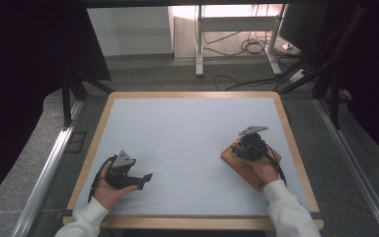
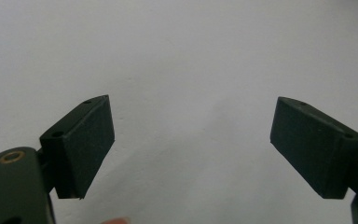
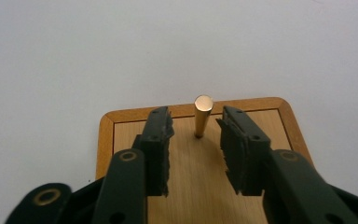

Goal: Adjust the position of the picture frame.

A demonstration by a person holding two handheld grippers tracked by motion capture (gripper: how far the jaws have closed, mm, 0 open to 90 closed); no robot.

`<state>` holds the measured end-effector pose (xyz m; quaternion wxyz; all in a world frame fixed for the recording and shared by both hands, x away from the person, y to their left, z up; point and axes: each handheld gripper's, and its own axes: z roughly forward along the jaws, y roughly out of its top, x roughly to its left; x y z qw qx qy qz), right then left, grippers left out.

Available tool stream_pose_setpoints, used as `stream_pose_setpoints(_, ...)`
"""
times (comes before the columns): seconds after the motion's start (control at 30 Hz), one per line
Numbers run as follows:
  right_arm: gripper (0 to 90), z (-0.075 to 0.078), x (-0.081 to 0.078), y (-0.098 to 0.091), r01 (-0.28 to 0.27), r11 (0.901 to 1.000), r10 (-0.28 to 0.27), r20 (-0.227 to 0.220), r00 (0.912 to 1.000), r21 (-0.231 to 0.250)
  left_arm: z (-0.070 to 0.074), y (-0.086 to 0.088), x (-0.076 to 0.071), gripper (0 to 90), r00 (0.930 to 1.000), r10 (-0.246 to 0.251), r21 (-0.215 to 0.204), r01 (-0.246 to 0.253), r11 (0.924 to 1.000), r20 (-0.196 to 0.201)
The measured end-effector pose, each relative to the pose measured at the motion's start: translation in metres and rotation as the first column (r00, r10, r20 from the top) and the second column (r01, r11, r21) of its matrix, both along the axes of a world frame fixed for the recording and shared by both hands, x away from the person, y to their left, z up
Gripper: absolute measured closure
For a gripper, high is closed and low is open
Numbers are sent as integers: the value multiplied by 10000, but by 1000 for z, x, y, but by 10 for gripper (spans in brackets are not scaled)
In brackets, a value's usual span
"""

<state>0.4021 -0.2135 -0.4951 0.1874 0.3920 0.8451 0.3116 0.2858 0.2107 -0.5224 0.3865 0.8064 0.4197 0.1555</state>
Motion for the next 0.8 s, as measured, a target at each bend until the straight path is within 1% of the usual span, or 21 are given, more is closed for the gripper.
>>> stream_pose_setpoints(0.1, 687, -1, 1, 0, -5, 10000, 5, -21, 10000, -34, 0, 0, 0, 133, 10000, 11, -29, -11, 10000, -20)
stream_pose_setpoints(0.23, 737, -3, 3, 0, 9, 10000, -9, 60, 10000, -37, 0, 0, 0, 134, 10000, -21, 0, 21, 10000, 16)
stream_pose_setpoints(0.27, 759, -3, 3, 1, 11, 10000, -10, 97, 10000, -63, 0, 0, 0, 134, 10000, -34, 4, 34, 10000, 14)
stream_pose_setpoints(0.3, 810, -4, 3, 1, 27, 10000, -26, 137, 9999, -67, 0, 0, 0, 134, 10000, -34, -1, 34, 10000, 18)
stream_pose_setpoints(0.33, 835, -4, 3, 2, 12, 10000, -11, 141, 9999, -59, 0, 0, 0, 134, 10000, -28, -2, 28, 10000, 20)
stream_pose_setpoints(0.37, 835, -4, 3, 2, 12, 10000, -11, 141, 9999, -59, 0, 0, 0, 135, 10000, -28, -2, 28, 10000, 20)
stream_pose_setpoints(0.53, 851, -3, 2, 6, 64, 9989, -45, 412, 9991, -469, 0, 0, 0, 135, 10000, -56, 26, 56, 10000, 23)
stream_pose_setpoints(0.63, 851, -3, 2, 6, 53, 9986, -31, 408, 9992, -536, 0, 0, 0, 135, 10000, -68, 27, 68, 10000, 24)
stream_pose_setpoints(0.67, 852, -3, 2, 7, 74, 9989, -57, 371, 9993, -452, 0, 0, 0, 135, 10000, -77, 27, 76, 10000, 30)
stream_pose_setpoints(0.73, 852, -3, 2, 8, 55, 9990, -39, 364, 9993, -449, 0, 0, 0, 135, 10000, -84, 22, 84, 10000, 43)
stream_pose_setpoints(0.8, 853, -3, 2, 14, -47, 9988, 64, 354, 9994, -496, 0, 0, 0, 135, 9999, -95, 12, 95, 10000, 49)
